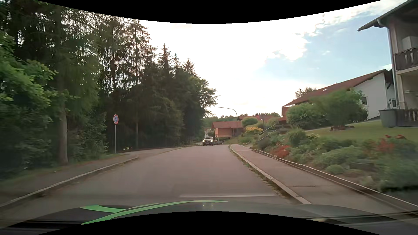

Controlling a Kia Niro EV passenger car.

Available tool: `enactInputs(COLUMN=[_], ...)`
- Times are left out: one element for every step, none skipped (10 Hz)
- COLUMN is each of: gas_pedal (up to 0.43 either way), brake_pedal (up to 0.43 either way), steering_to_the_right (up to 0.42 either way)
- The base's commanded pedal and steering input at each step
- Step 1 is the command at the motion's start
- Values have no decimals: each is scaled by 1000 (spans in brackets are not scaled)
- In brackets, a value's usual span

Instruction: Follow the waypoints while adhering to traffic rules and regulations

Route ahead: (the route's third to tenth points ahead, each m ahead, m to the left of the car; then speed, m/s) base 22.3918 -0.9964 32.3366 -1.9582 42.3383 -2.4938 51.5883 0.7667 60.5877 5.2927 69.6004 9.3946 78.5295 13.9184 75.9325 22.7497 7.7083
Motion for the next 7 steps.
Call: enactInputs(gas_pedal=[39,39,39,39,39,39,39], brake_pedal=[0,0,0,0,0,0,0], steering_to_the_right=[4,4,4,5,6,8,8])
